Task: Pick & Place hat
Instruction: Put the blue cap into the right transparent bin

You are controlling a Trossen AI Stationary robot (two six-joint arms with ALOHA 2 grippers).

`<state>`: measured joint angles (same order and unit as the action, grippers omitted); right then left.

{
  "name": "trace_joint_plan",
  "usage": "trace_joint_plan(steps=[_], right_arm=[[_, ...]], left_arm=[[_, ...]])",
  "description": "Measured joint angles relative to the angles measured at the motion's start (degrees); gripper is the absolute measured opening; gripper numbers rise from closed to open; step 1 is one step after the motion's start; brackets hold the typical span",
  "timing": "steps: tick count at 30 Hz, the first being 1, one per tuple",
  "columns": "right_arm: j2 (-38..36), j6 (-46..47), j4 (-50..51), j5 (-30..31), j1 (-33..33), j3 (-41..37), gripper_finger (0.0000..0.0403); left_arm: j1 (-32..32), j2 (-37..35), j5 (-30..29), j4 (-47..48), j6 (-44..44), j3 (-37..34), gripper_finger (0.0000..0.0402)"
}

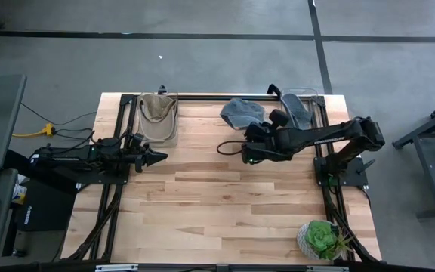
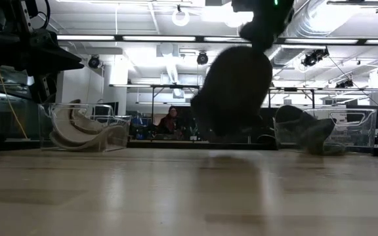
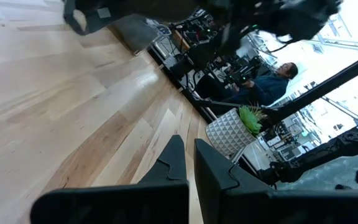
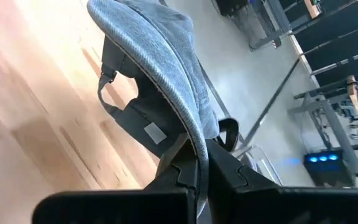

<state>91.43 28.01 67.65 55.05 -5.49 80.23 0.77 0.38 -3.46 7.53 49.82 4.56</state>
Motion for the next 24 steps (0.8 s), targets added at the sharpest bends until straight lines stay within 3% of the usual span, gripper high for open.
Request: trace_joint_plan(steps=[12, 24], right_arm=[[-0.04, -5.02, 5.48, -6.04, -4.33, 14.25, 0.0004], [-0.06, -4.38, 7.75, -12.06, -7.39, 15.88, 0.0004]], left_arm=[[-0.01, -0.02, -0.01, 0.00, 0.00, 0.00, 0.0001], [0.00, 0.00, -0.01, -0.02, 0.00, 0.00, 0.0001]])
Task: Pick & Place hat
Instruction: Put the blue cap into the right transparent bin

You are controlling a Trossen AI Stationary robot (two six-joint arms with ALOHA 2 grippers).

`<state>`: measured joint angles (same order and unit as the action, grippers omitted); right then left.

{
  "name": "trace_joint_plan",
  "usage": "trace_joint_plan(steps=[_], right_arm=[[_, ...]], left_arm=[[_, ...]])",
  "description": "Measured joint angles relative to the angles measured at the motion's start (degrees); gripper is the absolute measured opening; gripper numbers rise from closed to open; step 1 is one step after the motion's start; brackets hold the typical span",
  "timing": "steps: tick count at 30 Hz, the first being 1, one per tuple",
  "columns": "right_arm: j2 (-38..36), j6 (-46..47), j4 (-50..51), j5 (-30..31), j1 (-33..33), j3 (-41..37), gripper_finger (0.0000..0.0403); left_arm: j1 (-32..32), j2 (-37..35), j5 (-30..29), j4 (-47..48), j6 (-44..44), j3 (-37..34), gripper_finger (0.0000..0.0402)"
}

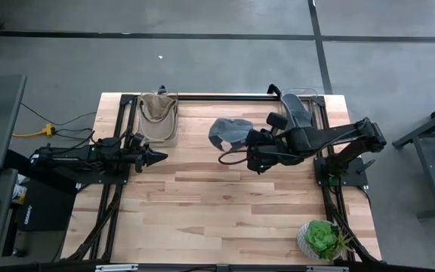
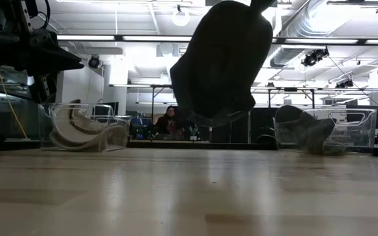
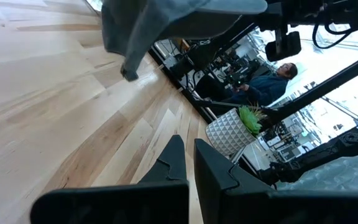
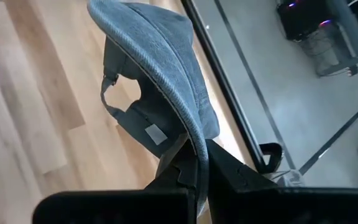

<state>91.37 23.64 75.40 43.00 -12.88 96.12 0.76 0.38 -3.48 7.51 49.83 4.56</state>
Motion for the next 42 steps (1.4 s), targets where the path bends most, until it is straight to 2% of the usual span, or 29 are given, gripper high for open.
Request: trace_joint_plan(steps=[16, 20, 26, 29, 33, 38, 42], right_arm=[[0.00, 5.01, 0.20, -5.96, -3.07, -0.01, 0.0004], [0.00, 5.90, 0.21, -5.96, -3.05, 0.00, 0.0004], [0.00, 4.56, 0.37, -6.74, -3.05, 0.24, 0.0004], [0.02, 3.46, 0.34, -7.21, -3.05, 1.53, 0.0004], [0.02, 1.52, 0.24, -6.41, -3.05, 4.18, 0.0004], [0.02, -2.46, -0.01, -6.05, -3.05, 6.50, 0.0004], [0.02, -4.36, -0.71, -6.76, -3.02, 6.91, 0.0004]], left_arm=[[0.01, 0.03, -3.52, -0.01, 2.58, 0.00, 0.0001], [-0.01, 0.03, -4.55, 0.00, 4.51, 0.02, 0.0001], [-0.01, 0.03, -5.20, -0.07, 2.82, 0.02, 0.0006], [-0.01, 0.03, -2.68, -0.47, 2.43, 0.00, 0.0036], [-0.01, 0.03, -2.96, -1.39, 5.30, -0.02, 0.0104], [-0.01, 0.05, -7.87, -7.35, 19.41, -0.02, 0.0191], [-0.01, 1.05, -7.62, -10.91, 24.02, -0.02, 0.0235]])
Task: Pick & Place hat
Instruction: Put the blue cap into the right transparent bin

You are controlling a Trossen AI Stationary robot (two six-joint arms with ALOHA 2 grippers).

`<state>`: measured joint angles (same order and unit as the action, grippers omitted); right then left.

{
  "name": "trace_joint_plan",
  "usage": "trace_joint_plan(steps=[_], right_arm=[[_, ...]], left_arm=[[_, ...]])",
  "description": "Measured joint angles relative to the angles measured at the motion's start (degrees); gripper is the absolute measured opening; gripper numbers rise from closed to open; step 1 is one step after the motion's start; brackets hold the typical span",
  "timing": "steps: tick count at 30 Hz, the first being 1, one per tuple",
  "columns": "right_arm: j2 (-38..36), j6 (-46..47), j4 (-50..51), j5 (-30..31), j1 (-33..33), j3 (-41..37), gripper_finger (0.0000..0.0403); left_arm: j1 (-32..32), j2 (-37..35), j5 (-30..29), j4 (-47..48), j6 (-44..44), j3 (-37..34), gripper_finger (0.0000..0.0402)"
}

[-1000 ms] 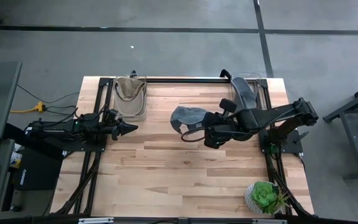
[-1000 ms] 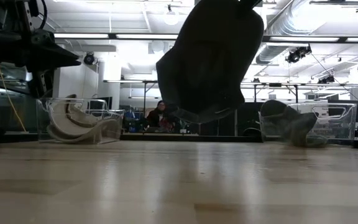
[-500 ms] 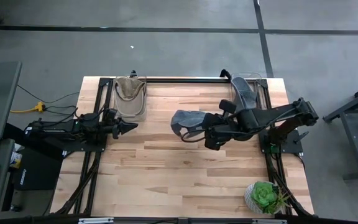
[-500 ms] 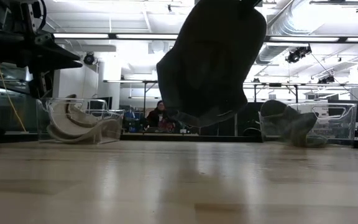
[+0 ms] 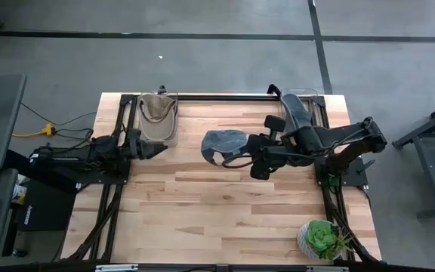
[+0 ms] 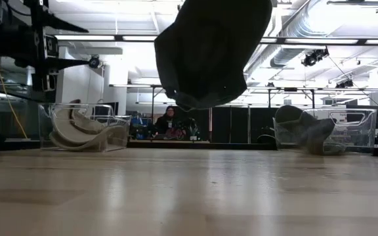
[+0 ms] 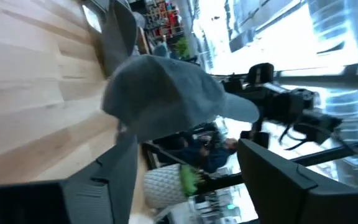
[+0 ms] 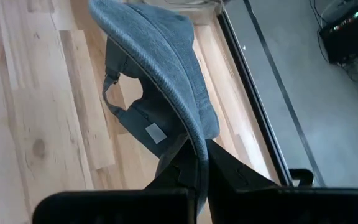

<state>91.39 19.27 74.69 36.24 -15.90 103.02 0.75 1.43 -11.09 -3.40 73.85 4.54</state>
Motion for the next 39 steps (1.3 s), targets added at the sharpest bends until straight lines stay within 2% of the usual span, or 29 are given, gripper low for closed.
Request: trace_joint_plan(steps=[6, 13, 27, 34, 39], right_arm=[[0.00, -1.37, -3.16, -1.30, 0.00, 0.00, 0.0004], [0.00, -2.87, -5.38, -2.20, 0.00, 0.00, 0.0004], [0.00, -4.34, -5.66, -2.46, -0.02, 0.00, 0.0003], [0.00, -4.36, -5.66, -2.41, 0.00, 0.00, 0.0004], [0.00, -4.37, -5.64, -2.17, -0.01, 0.00, 0.0003]], left_arm=[[0.00, 6.04, 0.04, -5.29, 1.46, -0.02, 0.0250], [0.00, 19.61, 0.00, -17.63, 0.47, 0.91, 0.0250], [0.01, 47.99, 1.55, -18.33, -1.78, 17.90, 0.0250], [0.00, 55.25, 5.54, -21.04, -4.80, 24.20, 0.0250], [0.01, 58.93, 8.04, -20.52, -4.76, 25.75, 0.0250]])
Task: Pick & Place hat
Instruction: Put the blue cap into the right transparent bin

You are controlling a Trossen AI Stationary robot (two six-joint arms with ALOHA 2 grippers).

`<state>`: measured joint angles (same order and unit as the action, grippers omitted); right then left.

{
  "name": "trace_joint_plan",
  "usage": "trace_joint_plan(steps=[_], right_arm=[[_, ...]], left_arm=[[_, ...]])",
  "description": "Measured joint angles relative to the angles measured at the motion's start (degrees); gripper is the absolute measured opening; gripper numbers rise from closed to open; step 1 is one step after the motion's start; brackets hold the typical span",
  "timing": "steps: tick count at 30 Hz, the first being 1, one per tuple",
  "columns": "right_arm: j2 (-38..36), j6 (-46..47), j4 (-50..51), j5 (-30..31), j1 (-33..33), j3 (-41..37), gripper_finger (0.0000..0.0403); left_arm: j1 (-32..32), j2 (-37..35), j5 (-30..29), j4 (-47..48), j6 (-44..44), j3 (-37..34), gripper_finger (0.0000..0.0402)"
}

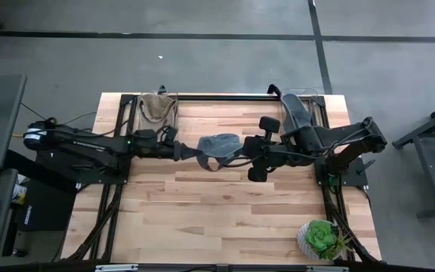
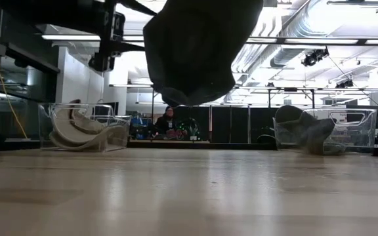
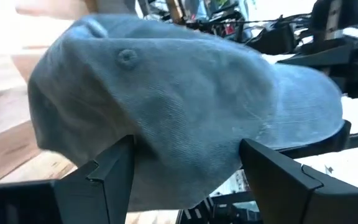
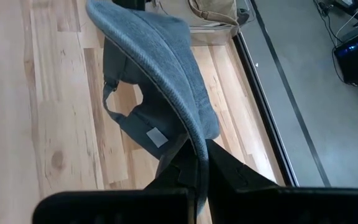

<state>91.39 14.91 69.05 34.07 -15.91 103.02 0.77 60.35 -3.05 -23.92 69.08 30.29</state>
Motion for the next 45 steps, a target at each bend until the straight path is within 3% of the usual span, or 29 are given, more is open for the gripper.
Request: trace_joint_plan(steps=[15, 24, 31, 41, 45], right_arm=[[0.00, -3.12, -0.91, -0.21, -0.01, 0.01, 0.0003], [0.00, -4.56, -1.30, -1.41, 0.03, 0.02, 0.0003], [0.00, -4.93, -1.39, -1.95, 0.01, 0.02, 0.0003], [0.00, -4.86, -1.24, -1.87, -0.01, 0.02, 0.0004], [0.00, -4.40, -1.24, -1.51, -0.01, 0.02, 0.0026]], left_arm=[[0.01, 2.54, 0.34, -3.36, 1.93, 0.01, 0.0242], [0.01, 2.54, -0.34, -3.78, 3.65, 0.15, 0.0141], [0.01, 2.54, -1.71, -5.07, 3.16, 0.15, 0.0016], [0.01, 2.54, -1.97, -6.10, 1.87, 0.17, 0.0001], [0.01, 2.54, -1.97, -6.10, 1.89, 0.17, 0.0000]])
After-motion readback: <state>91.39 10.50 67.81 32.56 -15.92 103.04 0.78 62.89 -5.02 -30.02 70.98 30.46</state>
